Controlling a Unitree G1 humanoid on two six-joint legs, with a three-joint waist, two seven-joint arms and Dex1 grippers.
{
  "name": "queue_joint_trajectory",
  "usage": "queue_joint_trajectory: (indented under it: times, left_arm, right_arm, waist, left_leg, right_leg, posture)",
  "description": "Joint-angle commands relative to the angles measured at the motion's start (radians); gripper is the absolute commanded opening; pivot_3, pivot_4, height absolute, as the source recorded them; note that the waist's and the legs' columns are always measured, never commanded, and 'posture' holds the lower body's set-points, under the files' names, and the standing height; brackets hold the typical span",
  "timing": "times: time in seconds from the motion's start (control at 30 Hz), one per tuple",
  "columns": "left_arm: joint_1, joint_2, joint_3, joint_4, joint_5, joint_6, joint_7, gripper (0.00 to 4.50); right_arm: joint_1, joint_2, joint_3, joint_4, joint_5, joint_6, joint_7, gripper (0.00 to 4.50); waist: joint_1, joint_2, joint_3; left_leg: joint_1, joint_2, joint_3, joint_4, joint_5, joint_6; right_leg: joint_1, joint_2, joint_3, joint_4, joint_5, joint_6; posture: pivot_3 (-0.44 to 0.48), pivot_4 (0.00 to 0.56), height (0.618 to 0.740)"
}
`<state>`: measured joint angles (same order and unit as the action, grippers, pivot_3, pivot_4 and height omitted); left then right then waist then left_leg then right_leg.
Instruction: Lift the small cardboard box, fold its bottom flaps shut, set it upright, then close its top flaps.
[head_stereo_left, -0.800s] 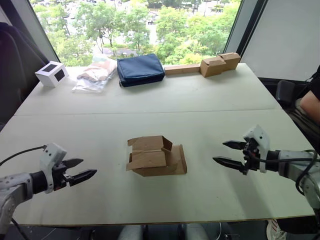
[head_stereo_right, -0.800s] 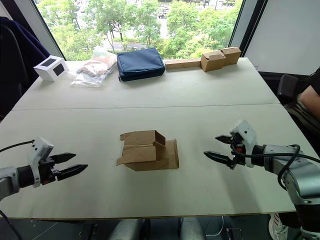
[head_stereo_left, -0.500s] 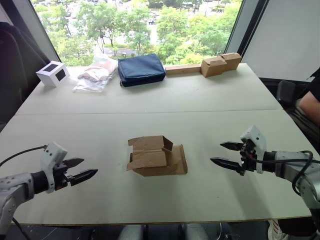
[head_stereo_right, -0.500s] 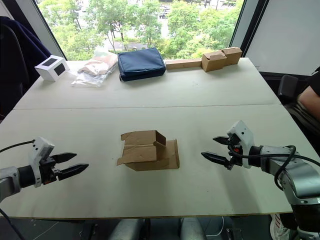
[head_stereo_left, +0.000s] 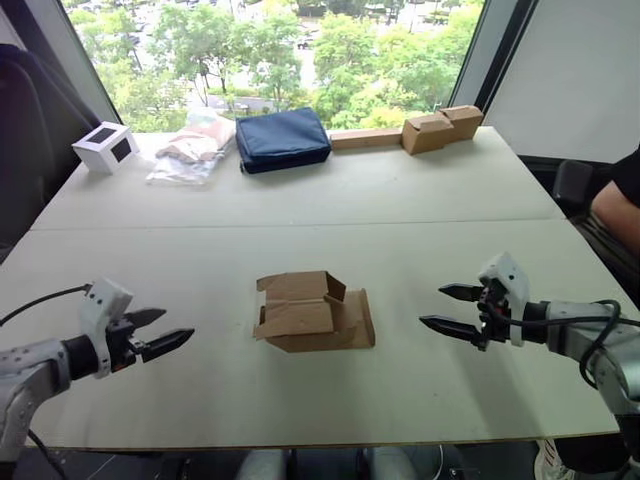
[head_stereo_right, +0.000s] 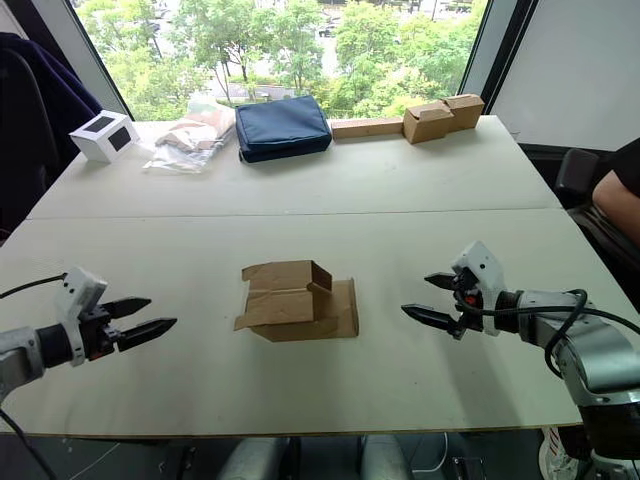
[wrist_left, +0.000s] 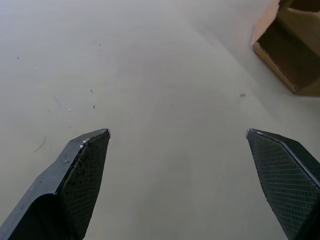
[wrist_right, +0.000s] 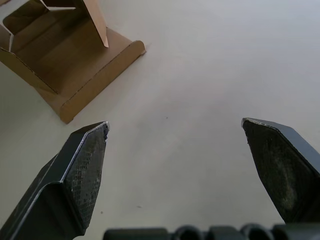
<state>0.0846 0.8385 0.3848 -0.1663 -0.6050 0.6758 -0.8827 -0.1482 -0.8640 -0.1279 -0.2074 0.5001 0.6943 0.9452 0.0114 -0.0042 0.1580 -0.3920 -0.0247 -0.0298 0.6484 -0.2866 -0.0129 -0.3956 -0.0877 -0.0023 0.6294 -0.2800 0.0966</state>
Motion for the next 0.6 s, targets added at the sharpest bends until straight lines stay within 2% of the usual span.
queue_joint_trajectory:
  times: [0.03, 0.1, 0.2, 0.3, 0.47, 0.6]
  left_arm:
    - [0.003, 0.013, 0.014, -0.032, -0.007, 0.005, -0.007, 4.48]
    - [0.023, 0.033, -0.017, -0.023, 0.039, -0.024, -0.020, 4.48]
    - [-0.014, 0.045, -0.037, 0.044, 0.046, -0.018, -0.043, 4.48]
    - [-0.077, 0.083, -0.066, 0.116, 0.015, 0.076, -0.089, 4.48]
    - [-0.179, 0.101, -0.040, 0.125, -0.239, 0.429, -0.175, 4.48]
    - [-0.265, 0.040, -0.046, 0.148, -0.354, 0.567, -0.158, 4.48]
  right_arm:
    - [-0.032, -0.013, -0.008, 0.003, -0.013, -0.023, 0.006, 4.50]
    - [-0.032, -0.006, 0.003, 0.010, -0.029, -0.042, 0.005, 4.50]
    - [-0.042, 0.012, 0.019, 0.015, -0.044, -0.053, -0.006, 4.50]
    - [-0.049, 0.016, 0.017, 0.005, -0.047, -0.051, -0.011, 4.50]
    - [-0.014, -0.076, -0.028, -0.106, 0.035, 0.050, 0.061, 4.50]
    - [-0.024, -0.131, -0.051, -0.336, 0.167, 0.190, 0.049, 4.50]
  waist:
    - [-0.001, 0.000, 0.000]
    - [-0.005, 0.000, 0.000]
    - [-0.005, 0.000, 0.000]
    - [-0.004, 0.000, 0.000]
    - [0.001, 0.001, 0.000]
    - [-0.002, 0.001, 0.001]
  left_leg:
    - [0.000, 0.000, 0.000, 0.000, 0.000, 0.000]
    - [0.000, 0.000, 0.001, -0.001, 0.000, 0.001]
    - [0.000, 0.000, 0.002, -0.002, -0.001, 0.001]
    - [0.000, 0.000, 0.001, -0.001, 0.000, 0.000]
    - [-0.001, -0.001, 0.001, 0.001, 0.000, 0.001]
    - [-0.001, 0.000, 0.001, 0.000, -0.001, 0.001]
  right_leg:
    - [0.000, 0.000, 0.000, 0.000, 0.000, 0.000]
    - [-0.001, 0.000, 0.000, 0.000, 0.000, 0.000]
    - [-0.001, 0.000, 0.000, 0.000, 0.000, 0.001]
    - [-0.002, 0.000, -0.001, 0.001, 0.000, 0.000]
    - [-0.001, -0.001, -0.001, 0.001, 0.000, 0.000]
    - [-0.002, -0.001, -0.001, 0.001, 0.002, 0.004]
  posture:
    - [0.000, 0.150, 0.740]
    - [0.000, 0.150, 0.740]
    - [0.000, 0.150, 0.740]
    - [0.000, 0.150, 0.740]
    - [0.000, 0.150, 0.740]
    - [0.000, 0.150, 0.740]
